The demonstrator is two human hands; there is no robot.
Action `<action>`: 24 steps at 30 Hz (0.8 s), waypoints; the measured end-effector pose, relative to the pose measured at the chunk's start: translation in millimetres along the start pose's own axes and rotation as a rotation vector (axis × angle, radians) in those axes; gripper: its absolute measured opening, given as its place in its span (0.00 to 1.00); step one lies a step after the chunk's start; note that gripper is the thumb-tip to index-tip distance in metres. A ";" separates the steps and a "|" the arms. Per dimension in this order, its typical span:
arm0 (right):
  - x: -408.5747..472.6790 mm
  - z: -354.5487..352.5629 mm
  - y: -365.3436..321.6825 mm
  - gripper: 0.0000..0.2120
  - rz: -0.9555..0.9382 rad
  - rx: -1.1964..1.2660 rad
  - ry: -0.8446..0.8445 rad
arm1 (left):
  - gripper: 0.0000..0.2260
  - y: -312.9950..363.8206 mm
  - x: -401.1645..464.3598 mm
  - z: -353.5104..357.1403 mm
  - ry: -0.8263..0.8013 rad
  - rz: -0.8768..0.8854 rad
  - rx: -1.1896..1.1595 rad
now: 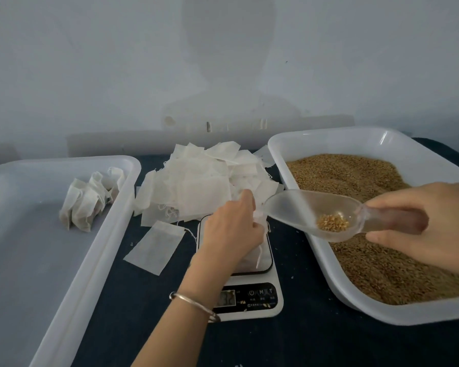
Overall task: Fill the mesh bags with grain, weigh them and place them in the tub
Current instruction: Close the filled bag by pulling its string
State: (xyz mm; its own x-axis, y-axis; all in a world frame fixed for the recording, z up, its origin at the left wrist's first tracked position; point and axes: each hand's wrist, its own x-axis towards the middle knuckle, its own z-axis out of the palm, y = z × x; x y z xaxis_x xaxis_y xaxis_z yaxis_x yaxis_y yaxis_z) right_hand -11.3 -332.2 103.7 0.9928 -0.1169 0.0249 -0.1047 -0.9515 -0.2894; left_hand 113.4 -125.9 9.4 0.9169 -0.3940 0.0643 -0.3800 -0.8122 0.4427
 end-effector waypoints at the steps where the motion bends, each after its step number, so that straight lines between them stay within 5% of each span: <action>1: 1.3 -0.8 -3.2 0.17 -0.008 -0.020 -0.018 | 0.09 -4.2 -1.1 -2.1 -0.017 -0.010 -0.073; 8: 20.5 -1.4 -23.6 0.12 -0.088 -0.139 -0.086 | 0.02 -22.2 -8.9 -11.7 0.034 -0.029 -0.399; 24: 38.5 -12.1 -55.7 0.02 -0.066 -0.349 -0.126 | 0.06 -18.2 -15.7 -17.5 0.065 -0.045 -0.514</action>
State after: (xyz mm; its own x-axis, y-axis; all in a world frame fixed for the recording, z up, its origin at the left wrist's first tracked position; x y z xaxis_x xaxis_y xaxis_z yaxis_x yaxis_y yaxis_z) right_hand 32.1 -287.1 132.3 0.9951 -0.0370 -0.0921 -0.0322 -0.9981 0.0526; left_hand 108.1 -97.4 15.9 0.9429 -0.3224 0.0833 -0.2458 -0.5051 0.8273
